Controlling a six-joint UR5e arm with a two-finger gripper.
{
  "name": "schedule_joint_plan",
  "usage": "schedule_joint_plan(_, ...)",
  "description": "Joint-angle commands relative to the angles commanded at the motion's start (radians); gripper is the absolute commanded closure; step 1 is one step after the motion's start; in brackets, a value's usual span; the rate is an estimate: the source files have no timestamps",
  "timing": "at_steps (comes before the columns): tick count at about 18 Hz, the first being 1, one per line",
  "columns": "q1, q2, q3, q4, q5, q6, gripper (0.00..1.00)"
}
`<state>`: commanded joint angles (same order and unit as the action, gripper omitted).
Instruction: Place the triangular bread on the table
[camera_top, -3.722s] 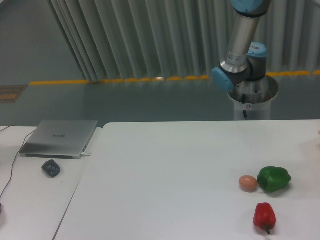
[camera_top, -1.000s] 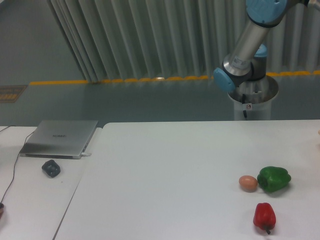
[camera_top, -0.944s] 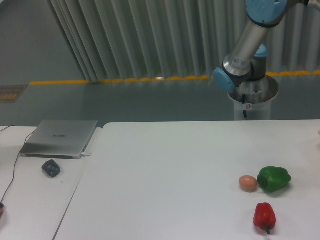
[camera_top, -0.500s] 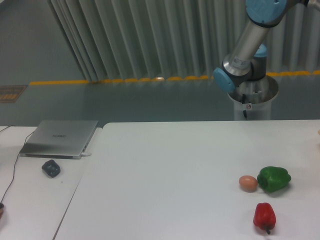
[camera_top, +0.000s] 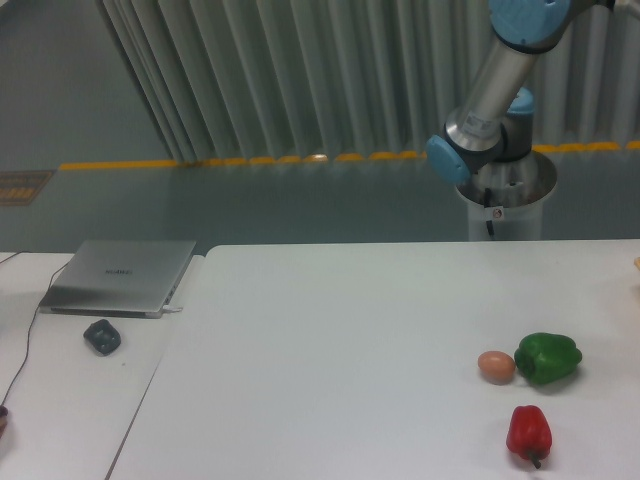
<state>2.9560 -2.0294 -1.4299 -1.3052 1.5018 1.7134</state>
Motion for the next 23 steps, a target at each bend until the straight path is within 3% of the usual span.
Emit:
schedule_joint_plan(5, -0.003, 0.002, 0.081, -0.112, 0.017, 0.014, 0.73)
schedule_joint_plan(17, -0.002, -0.006, 0.132, -0.175, 0.023, 0.015, 0.73)
schedule_joint_plan(23, 0.0, -0.014, 0.216, -0.279, 0.018, 0.015, 0.73)
